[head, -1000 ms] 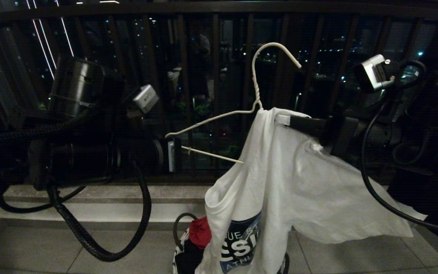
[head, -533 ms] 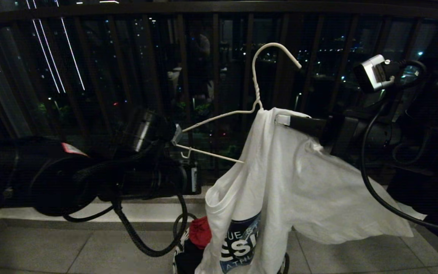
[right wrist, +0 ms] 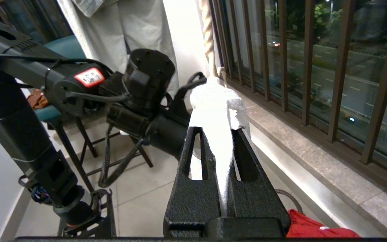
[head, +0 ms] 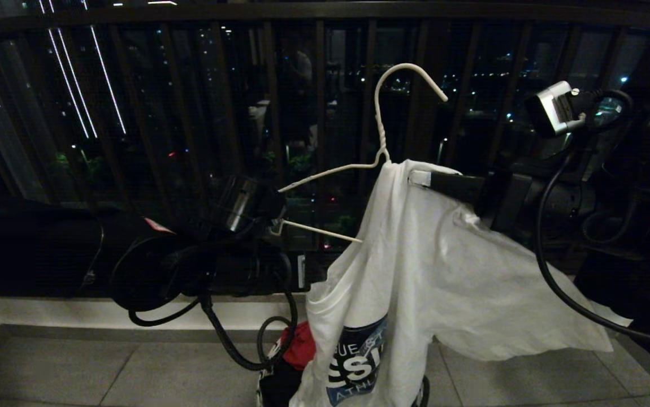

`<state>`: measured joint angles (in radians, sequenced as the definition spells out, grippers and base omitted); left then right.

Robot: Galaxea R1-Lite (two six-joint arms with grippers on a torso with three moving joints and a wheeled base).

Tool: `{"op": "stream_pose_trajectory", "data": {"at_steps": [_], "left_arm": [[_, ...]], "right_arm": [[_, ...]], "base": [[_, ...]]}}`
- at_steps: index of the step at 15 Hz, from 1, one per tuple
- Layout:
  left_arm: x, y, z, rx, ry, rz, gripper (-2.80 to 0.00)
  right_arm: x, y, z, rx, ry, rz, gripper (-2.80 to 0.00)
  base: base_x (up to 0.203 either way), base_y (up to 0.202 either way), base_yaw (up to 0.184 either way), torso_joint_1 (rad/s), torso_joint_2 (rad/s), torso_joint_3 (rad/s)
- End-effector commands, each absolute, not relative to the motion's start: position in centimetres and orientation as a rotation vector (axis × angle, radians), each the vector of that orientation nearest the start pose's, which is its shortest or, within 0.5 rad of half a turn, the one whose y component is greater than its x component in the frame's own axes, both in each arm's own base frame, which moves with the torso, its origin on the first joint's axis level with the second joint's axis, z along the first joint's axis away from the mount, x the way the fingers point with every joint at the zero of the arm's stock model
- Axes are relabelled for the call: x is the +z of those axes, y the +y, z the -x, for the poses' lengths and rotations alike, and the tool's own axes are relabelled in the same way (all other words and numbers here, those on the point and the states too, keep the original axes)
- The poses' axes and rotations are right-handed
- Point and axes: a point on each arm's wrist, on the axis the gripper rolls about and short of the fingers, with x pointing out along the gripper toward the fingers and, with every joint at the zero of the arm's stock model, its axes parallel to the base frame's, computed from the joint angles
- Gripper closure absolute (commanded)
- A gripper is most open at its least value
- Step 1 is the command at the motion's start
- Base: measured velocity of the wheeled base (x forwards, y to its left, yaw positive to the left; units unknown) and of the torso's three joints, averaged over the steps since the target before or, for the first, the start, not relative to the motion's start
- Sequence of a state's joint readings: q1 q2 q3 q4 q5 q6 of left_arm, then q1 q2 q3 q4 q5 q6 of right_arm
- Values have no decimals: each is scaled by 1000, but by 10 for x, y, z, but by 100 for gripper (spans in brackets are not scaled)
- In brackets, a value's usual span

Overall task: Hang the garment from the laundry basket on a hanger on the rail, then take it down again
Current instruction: Hang the clothes on the clothes rack

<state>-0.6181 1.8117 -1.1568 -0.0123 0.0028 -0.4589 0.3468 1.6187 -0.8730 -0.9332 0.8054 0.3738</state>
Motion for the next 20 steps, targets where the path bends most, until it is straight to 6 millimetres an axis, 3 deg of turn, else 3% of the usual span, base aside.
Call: {"op": "stream_pose_trajectory", "data": {"at_steps": [1,8,15,20], "left_arm": [[177,-198,-278,-428,759,227,-280],[174,-195,-268,-432,779,217,-280],[212,-170,-237,-456,674,263,-280],[200,-173,-241,-446,711,245,-280]], "right_arm": [[255,113,-265,1174,20,-285,0],[256,113,-265,1173,19,-286,0],[257,112,-265,1171,14,-285,0],[257,111,-264,1171,12,-284,0]], "base": [[0,0,0,0,0,0],[0,0,0,0,0,0],[0,0,0,0,0,0],[0,0,0,0,0,0]]}}
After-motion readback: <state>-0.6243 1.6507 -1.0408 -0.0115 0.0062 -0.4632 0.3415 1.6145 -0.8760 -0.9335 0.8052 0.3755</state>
